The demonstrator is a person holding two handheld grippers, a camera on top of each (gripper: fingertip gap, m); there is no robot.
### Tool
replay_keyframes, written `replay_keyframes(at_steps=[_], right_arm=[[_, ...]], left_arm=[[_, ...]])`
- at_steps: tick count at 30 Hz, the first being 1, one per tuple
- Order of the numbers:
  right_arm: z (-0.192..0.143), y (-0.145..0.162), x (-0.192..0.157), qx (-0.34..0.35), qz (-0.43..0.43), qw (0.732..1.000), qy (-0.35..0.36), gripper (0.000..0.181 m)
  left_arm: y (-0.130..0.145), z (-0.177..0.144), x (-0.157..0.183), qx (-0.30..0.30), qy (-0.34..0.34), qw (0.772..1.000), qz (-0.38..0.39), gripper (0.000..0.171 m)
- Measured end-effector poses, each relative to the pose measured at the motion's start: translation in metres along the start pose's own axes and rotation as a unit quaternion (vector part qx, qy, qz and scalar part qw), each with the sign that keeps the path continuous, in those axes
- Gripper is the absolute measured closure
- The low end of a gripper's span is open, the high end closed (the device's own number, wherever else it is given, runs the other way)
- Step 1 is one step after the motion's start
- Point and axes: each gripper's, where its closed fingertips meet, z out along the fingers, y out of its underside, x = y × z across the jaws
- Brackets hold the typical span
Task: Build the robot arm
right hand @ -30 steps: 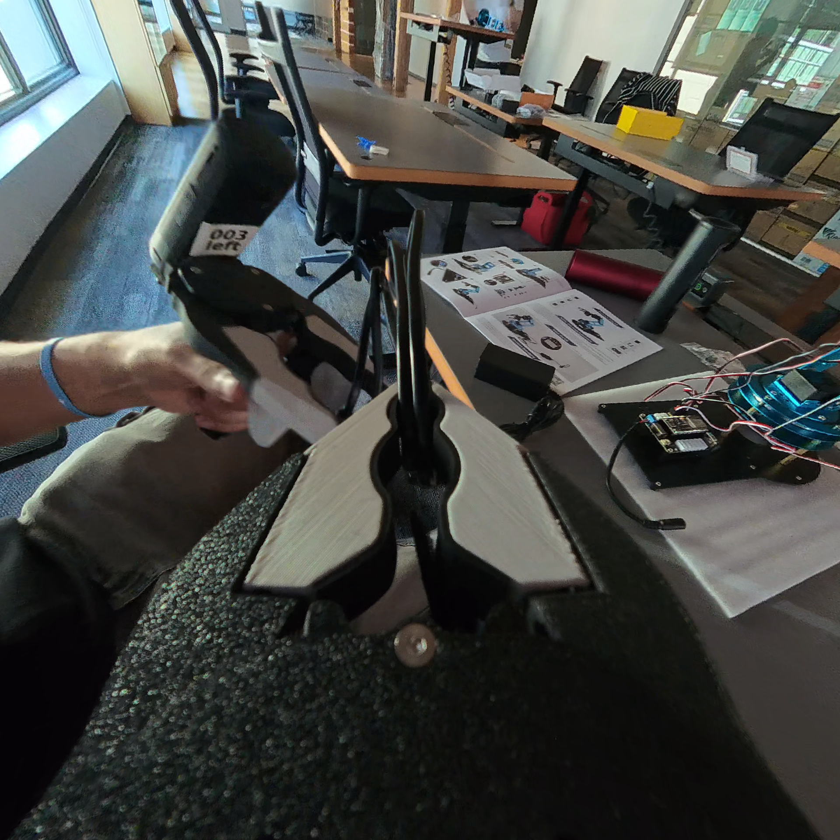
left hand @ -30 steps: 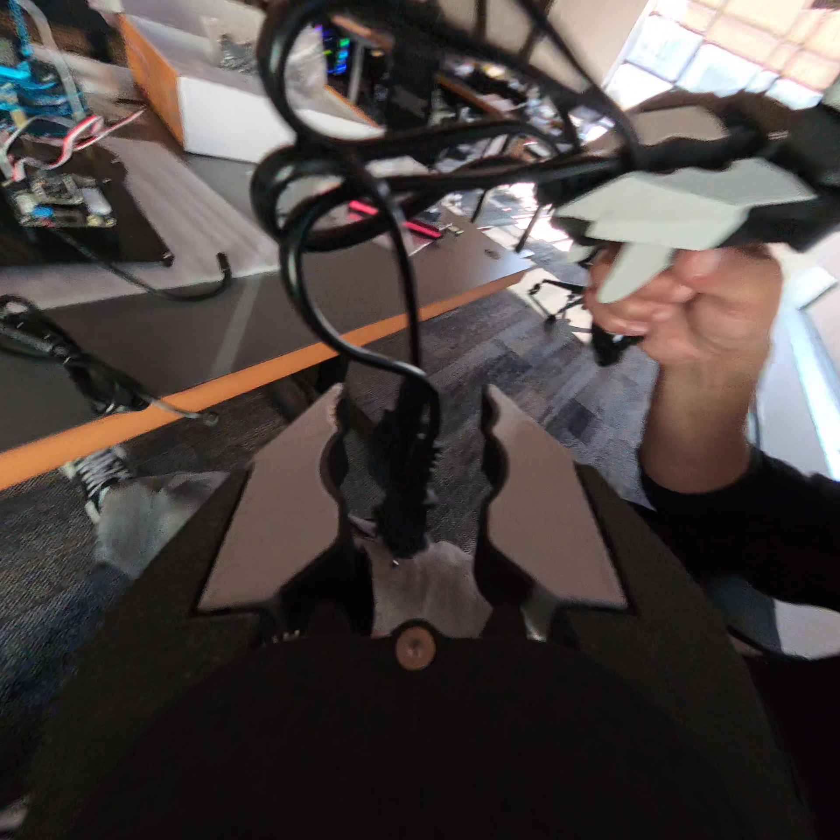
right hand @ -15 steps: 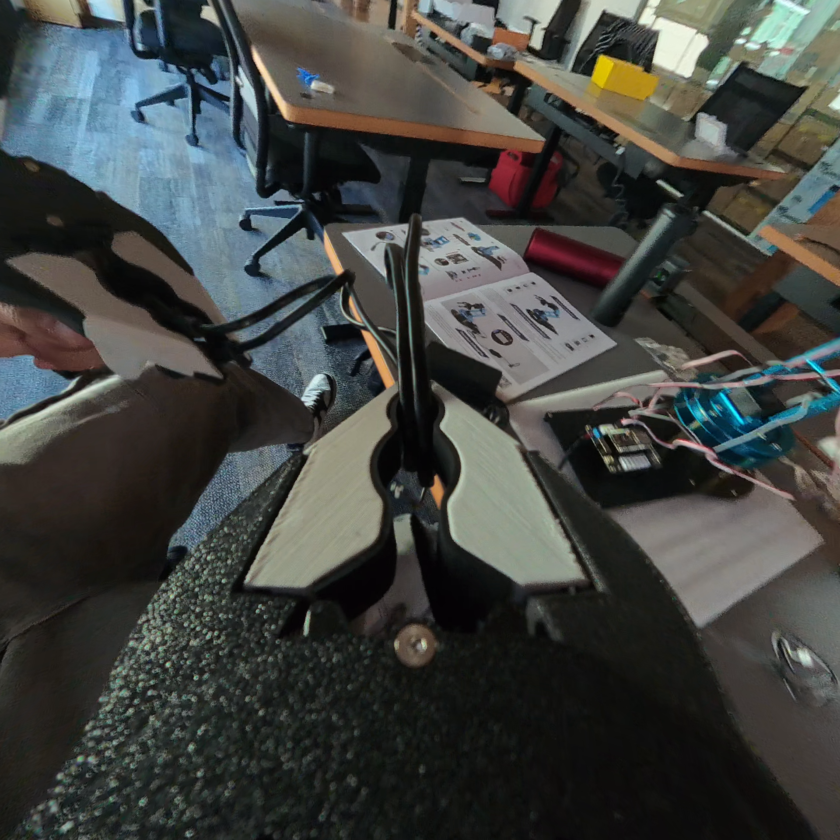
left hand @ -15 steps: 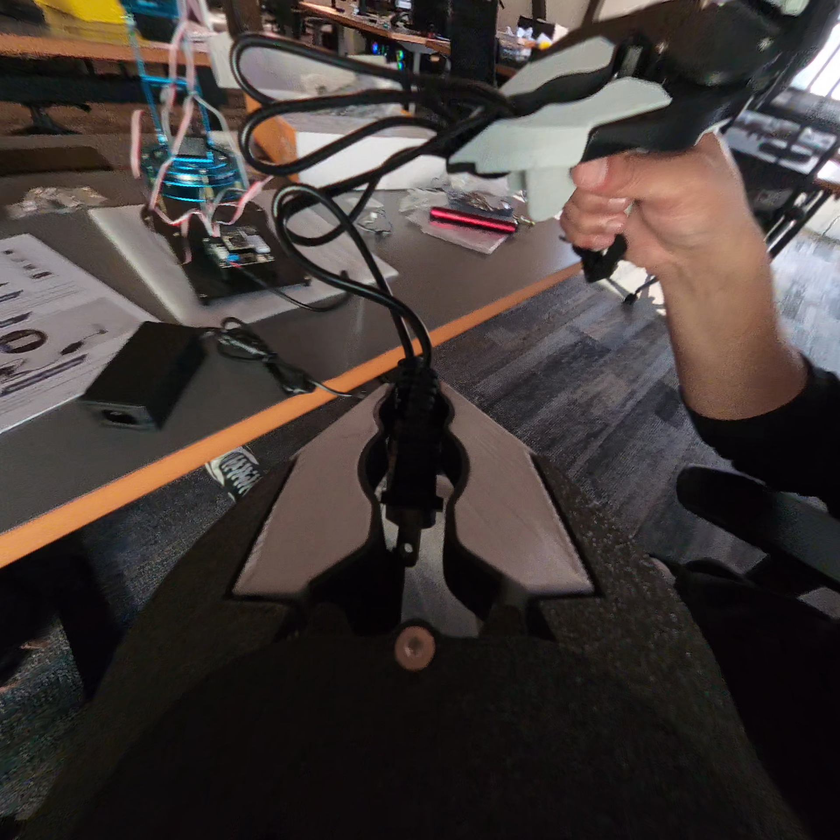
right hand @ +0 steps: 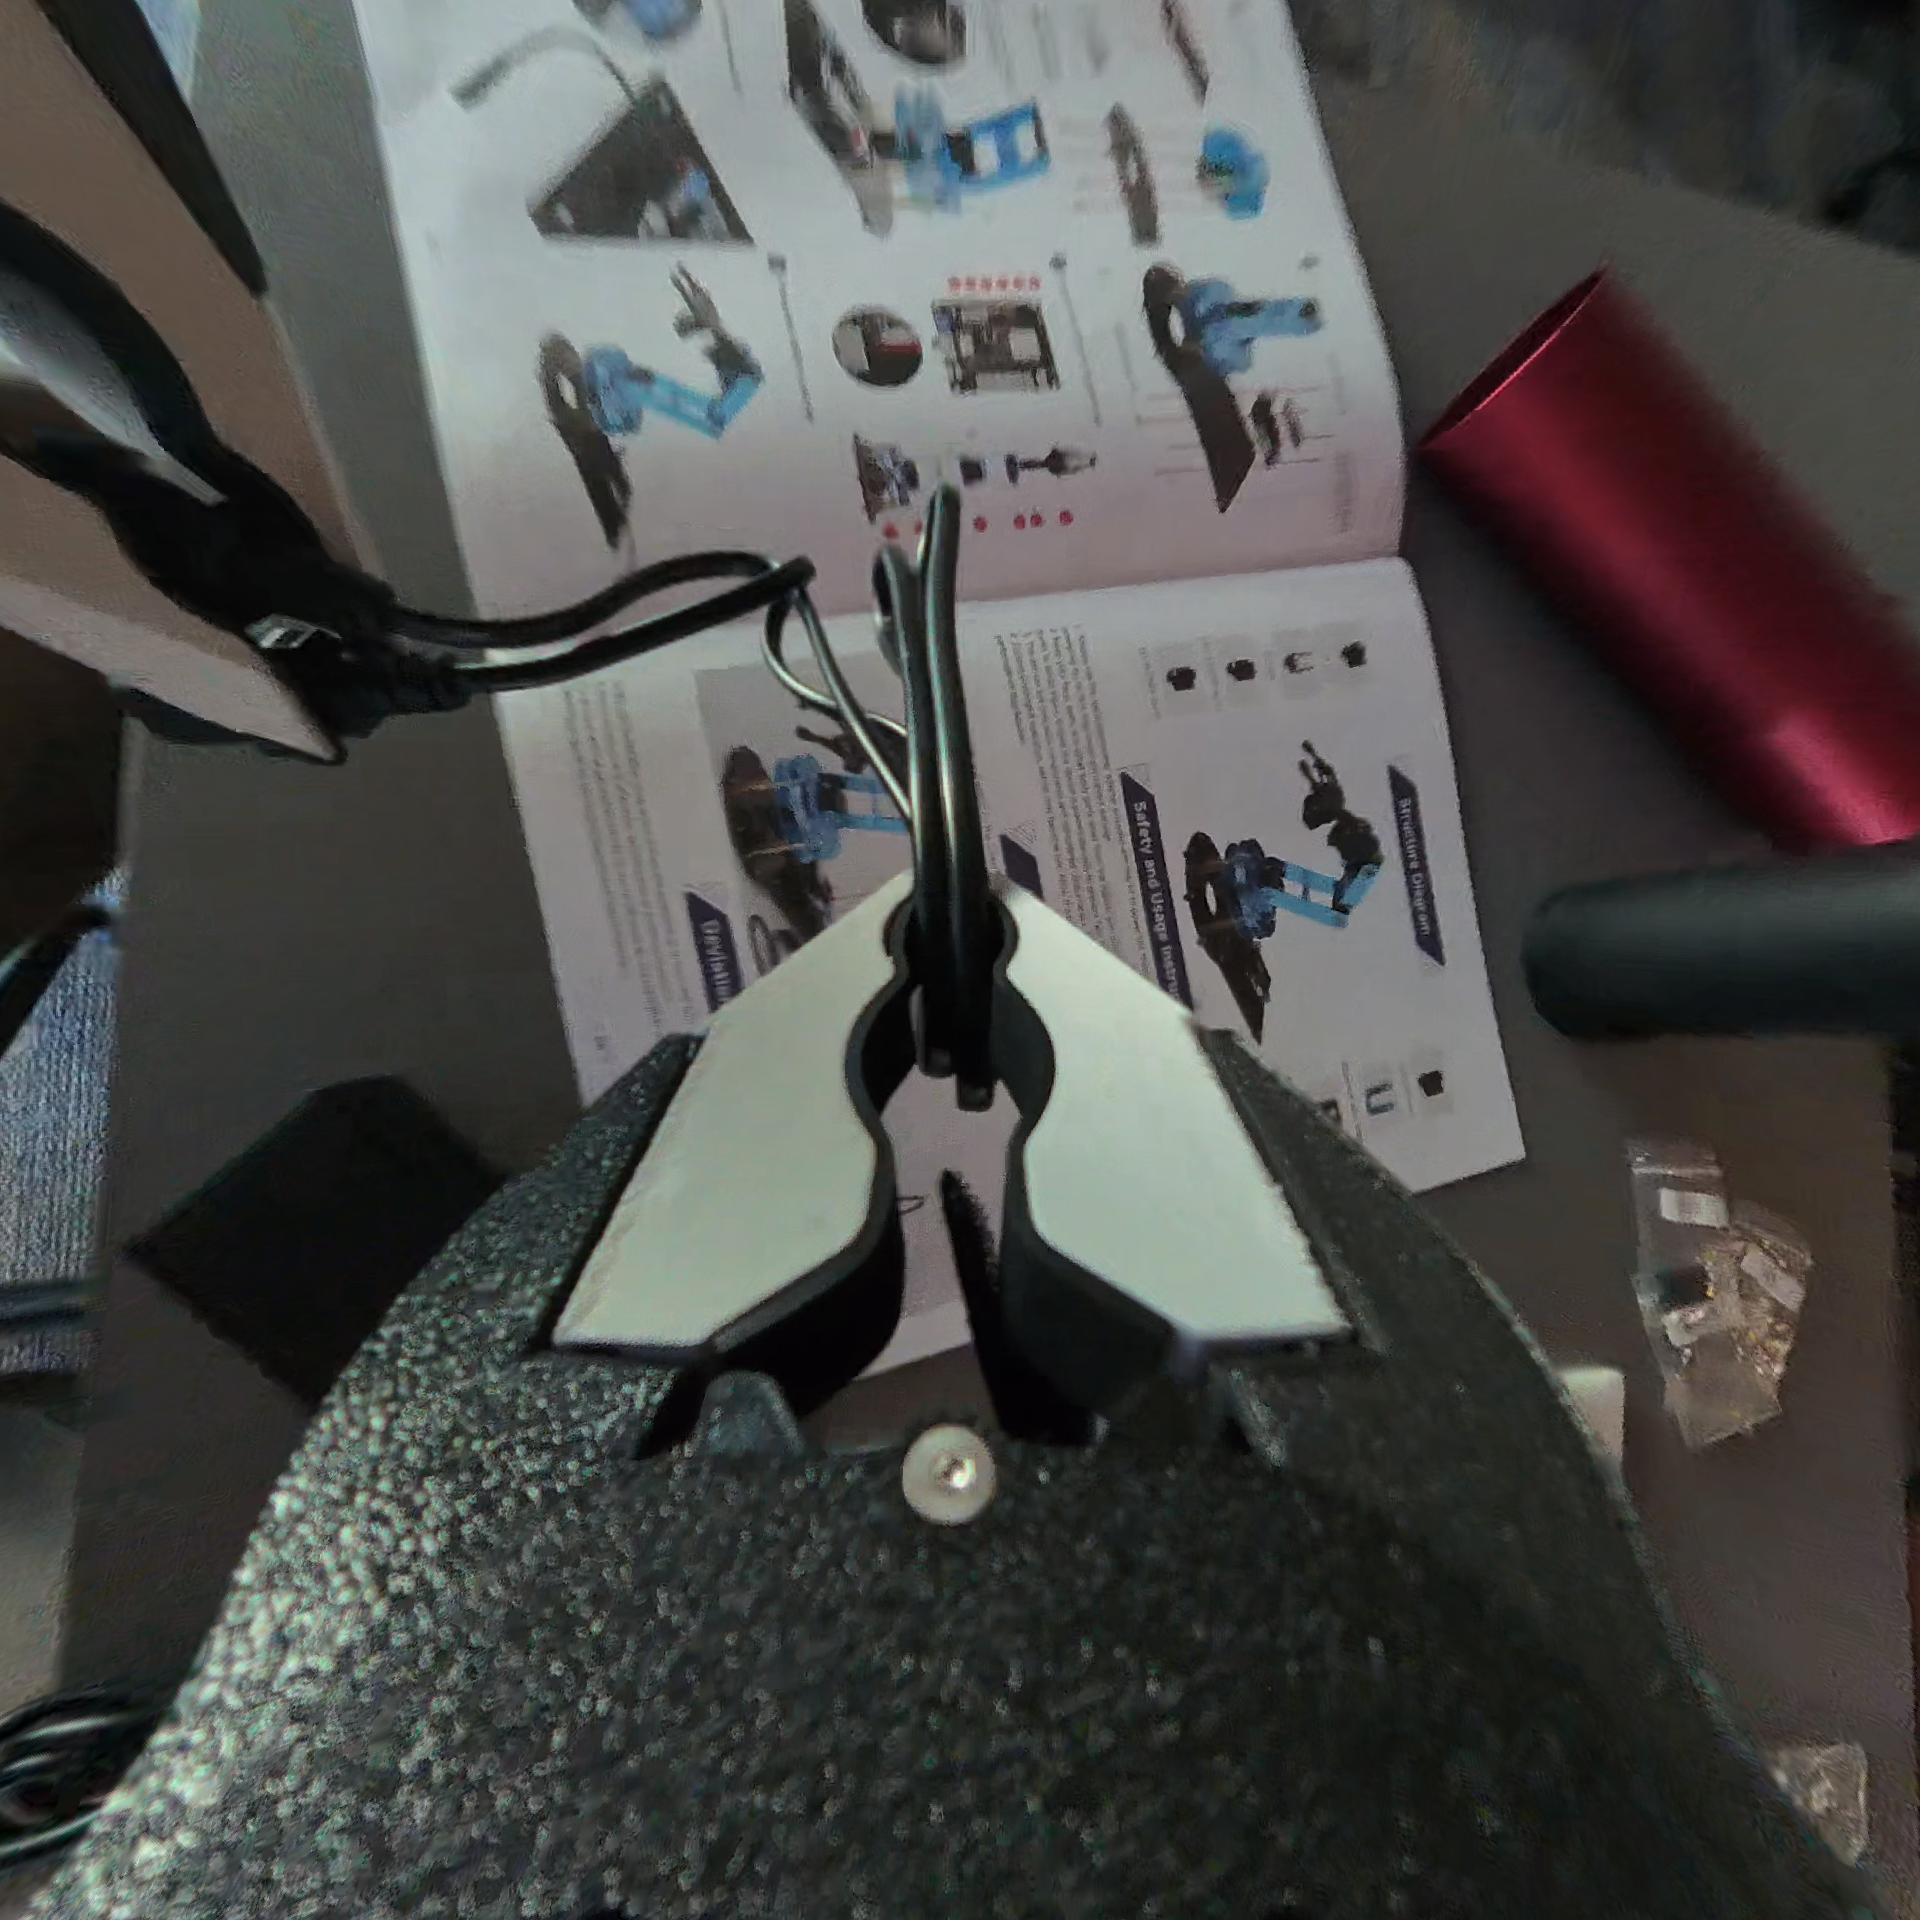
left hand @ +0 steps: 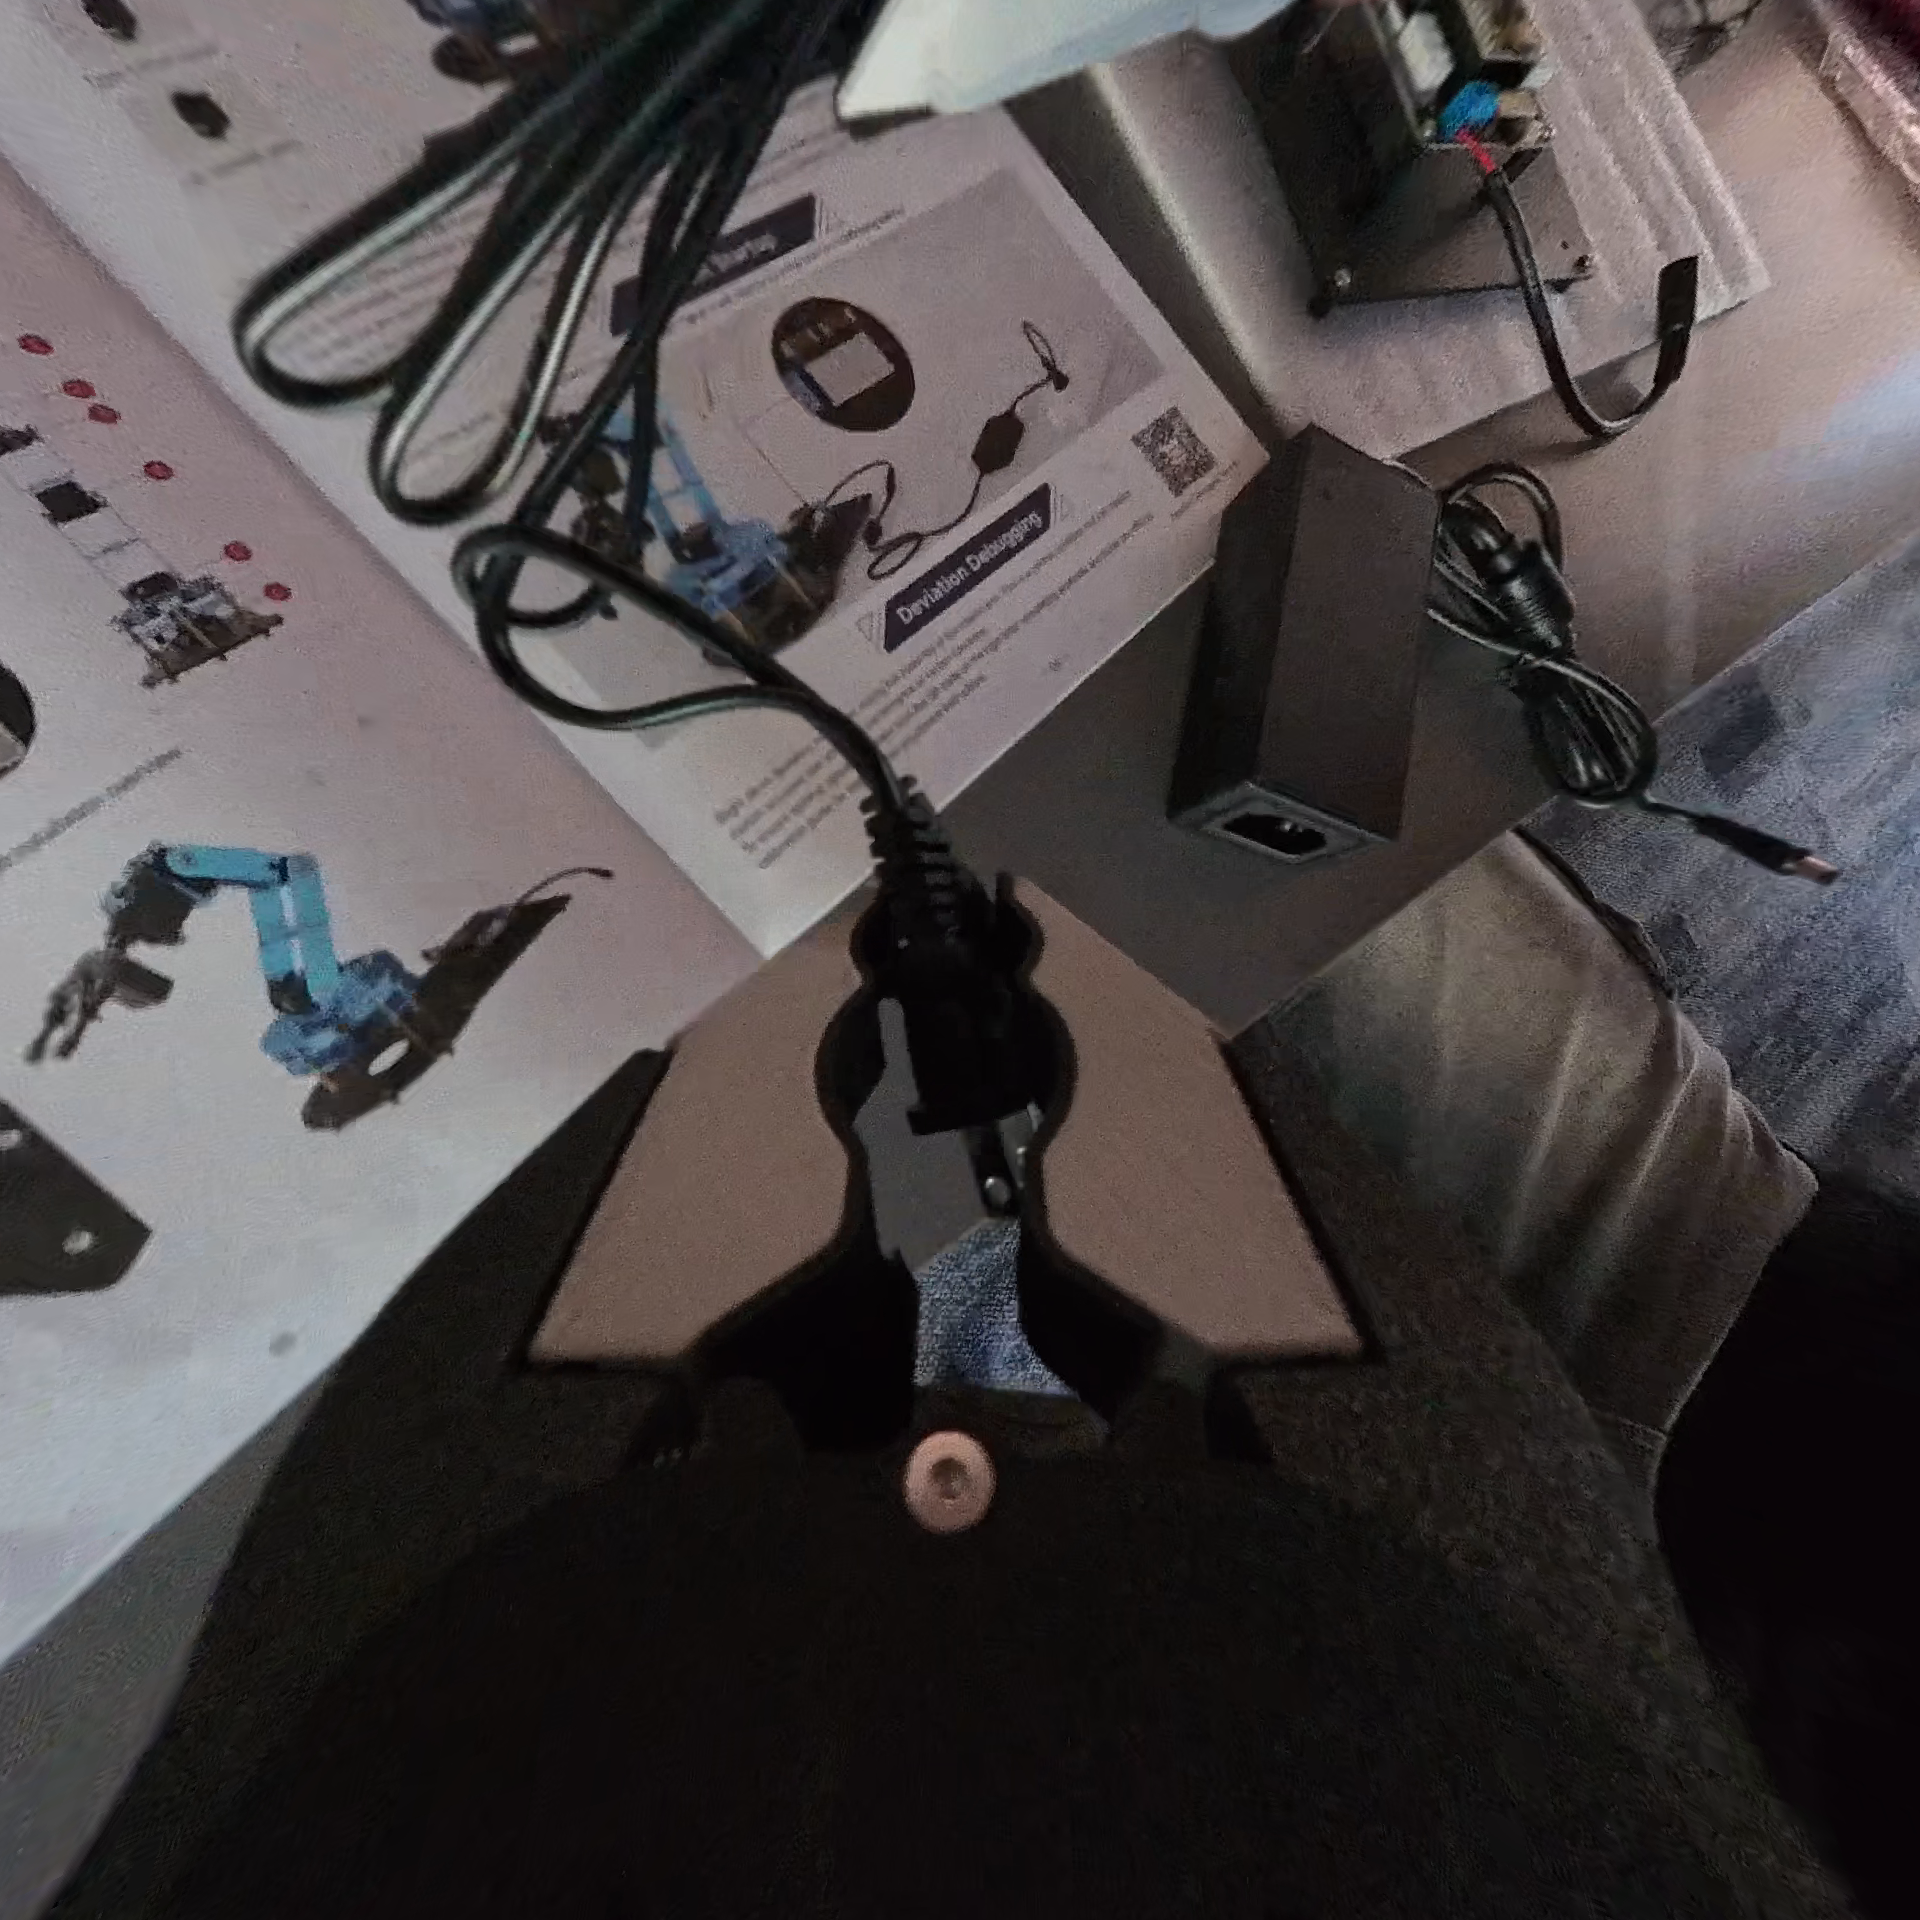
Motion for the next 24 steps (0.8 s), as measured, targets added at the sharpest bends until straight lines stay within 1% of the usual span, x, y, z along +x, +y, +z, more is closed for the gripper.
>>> replay_keyframes(at_steps=[2, 3, 5, 6, 7, 8, 9, 10, 11, 12, 15, 17, 18, 19, 21, 22, 24], right_arm=[[0.013, 0.008, 0.010, -0.014, 0.006, 1.000, -0.004, 0.164], [0.010, 0.011, 0.014, -0.012, 0.022, 1.000, 0.000, 0.150], [-0.012, 0.013, 0.021, 0.016, 0.069, 0.997, 0.027, 0.121], [-0.028, 0.011, 0.017, 0.050, 0.083, 0.995, 0.037, 0.114], [-0.042, 0.010, 0.006, 0.082, 0.092, 0.992, 0.033, 0.115], [-0.050, 0.011, -0.016, 0.104, 0.095, 0.990, 0.001, 0.116], [-0.052, 0.013, -0.045, 0.111, 0.095, 0.988, -0.046, 0.111], [-0.049, 0.014, -0.065, 0.110, 0.096, 0.987, -0.064, 0.101], [-0.044, 0.011, -0.077, 0.114, 0.081, 0.989, -0.055, 0.097], [-0.039, 0.007, -0.085, 0.118, 0.057, 0.991, -0.039, 0.097], [-0.027, -0.007, -0.072, 0.115, 0.010, 0.991, 0.066, 0.098], [-0.029, -0.021, -0.061, 0.139, -0.005, 0.984, 0.108, 0.115], [-0.033, -0.024, -0.055, 0.141, -0.023, 0.981, 0.134, 0.121], [-0.038, -0.027, -0.050, 0.144, -0.040, 0.976, 0.161, 0.125], [-0.053, -0.035, -0.044, 0.156, -0.088, 0.960, 0.213, 0.147], [-0.059, -0.035, -0.041, 0.151, -0.111, 0.954, 0.233, 0.154], [-0.070, -0.036, -0.035, 0.157, -0.127, 0.947, 0.248, 0.166]], left_arm=[[-0.006, 0.010, -0.005, 0.000, 0.024, 1.000, -0.007, 0.154], [-0.009, 0.013, -0.005, 0.002, 0.040, 0.999, -0.016, 0.153], [-0.012, 0.018, -0.004, 0.006, 0.074, 0.996, -0.048, 0.152], [-0.013, 0.020, -0.002, 0.009, 0.094, 0.993, -0.069, 0.152], [-0.016, 0.021, 0.000, 0.019, 0.116, 0.989, -0.092, 0.153], [-0.023, 0.020, 0.003, 0.035, 0.143, 0.981, -0.125, 0.154], [-0.032, 0.017, 0.009, 0.050, 0.180, 0.969, -0.163, 0.155], [-0.041, 0.015, 0.015, 0.064, 0.215, 0.953, -0.203, 0.155], [-0.051, 0.014, 0.018, 0.078, 0.238, 0.939, -0.237, 0.156], [-0.061, 0.013, 0.020, 0.087, 0.257, 0.926, -0.262, 0.156], [-0.088, 0.006, 0.037, 0.103, 0.325, 0.890, -0.304, 0.155], [-0.101, -0.003, 0.048, 0.108, 0.362, 0.871, -0.315, 0.153], [-0.106, -0.008, 0.050, 0.112, 0.372, 0.866, -0.314, 0.152], [-0.110, -0.013, 0.050, 0.115, 0.383, 0.864, -0.305, 0.152], [-0.112, -0.026, 0.049, 0.108, 0.407, 0.863, -0.280, 0.152], [-0.111, -0.030, 0.045, 0.105, 0.406, 0.868, -0.266, 0.153], [-0.104, -0.034, 0.035, 0.092, 0.384, 0.892, -0.222, 0.159]])
